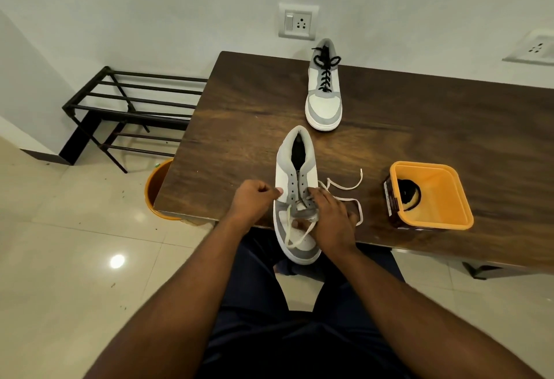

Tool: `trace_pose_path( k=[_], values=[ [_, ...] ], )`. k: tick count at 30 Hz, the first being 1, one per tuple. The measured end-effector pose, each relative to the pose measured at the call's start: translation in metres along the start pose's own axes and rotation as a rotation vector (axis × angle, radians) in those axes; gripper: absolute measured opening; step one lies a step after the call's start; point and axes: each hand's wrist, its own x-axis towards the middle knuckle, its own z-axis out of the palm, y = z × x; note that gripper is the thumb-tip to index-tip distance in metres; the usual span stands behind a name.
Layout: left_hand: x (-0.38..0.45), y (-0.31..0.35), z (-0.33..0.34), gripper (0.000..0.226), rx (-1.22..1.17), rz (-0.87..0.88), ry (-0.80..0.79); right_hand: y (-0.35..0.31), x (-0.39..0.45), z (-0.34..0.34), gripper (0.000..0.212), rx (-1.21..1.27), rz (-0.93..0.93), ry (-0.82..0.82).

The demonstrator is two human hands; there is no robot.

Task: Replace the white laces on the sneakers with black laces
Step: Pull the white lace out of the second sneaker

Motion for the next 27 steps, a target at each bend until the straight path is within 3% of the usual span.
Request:
trace_pose_path(
  k=[4, 7, 9, 11, 13, 16, 18, 19, 21, 24, 27],
  values=[
    [0.001, -0.014, 0.027, 0.033, 0.255, 0.107, -0.067, 0.001, 0.001, 0.003, 0.077, 0.020, 0.005, 0.005],
    [-0.005, -0.012, 0.032, 0.022, 0.309, 0.214, -0.061, 0.002, 0.002, 0.003, 0.074, -0.002, -0.004, 0.015],
    [-0.009, -0.006, 0.022, 0.017, 0.249, 0.270, -0.182, 0.002, 0.003, 0.003, 0.074, -0.001, -0.011, 0.009],
    [-0.015, 0.002, 0.006, 0.011, -0.006, 0.268, -0.343, 0.004, 0.003, 0.004, 0.079, 0.007, -0.023, 0.010],
    [-0.022, 0.010, -0.008, 0.008, -0.348, 0.247, -0.395, 0.005, 0.003, 0.005, 0.085, 0.024, -0.033, 0.014],
    [-0.022, 0.012, -0.006, 0.026, -0.885, 0.088, -0.305, 0.005, 0.004, 0.006, 0.085, 0.040, -0.016, 0.004],
    [-0.018, 0.007, 0.005, 0.035, -1.039, -0.079, -0.135, 0.006, 0.005, 0.005, 0.082, 0.025, -0.017, -0.006],
    [-0.016, 0.004, 0.012, 0.035, -0.940, -0.114, -0.026, 0.006, 0.004, 0.005, 0.080, 0.017, -0.020, -0.008],
    [-0.013, -0.002, 0.021, 0.029, -0.472, -0.026, 0.138, 0.006, 0.004, 0.006, 0.076, -0.003, -0.020, -0.006],
    [-0.009, -0.012, 0.028, 0.021, 0.243, 0.234, 0.086, 0.005, 0.004, 0.005, 0.076, -0.014, -0.007, 0.000],
    [-0.006, -0.021, 0.024, 0.016, 0.494, 0.270, 0.008, 0.005, 0.005, 0.004, 0.081, -0.016, -0.015, -0.004]
  ],
)
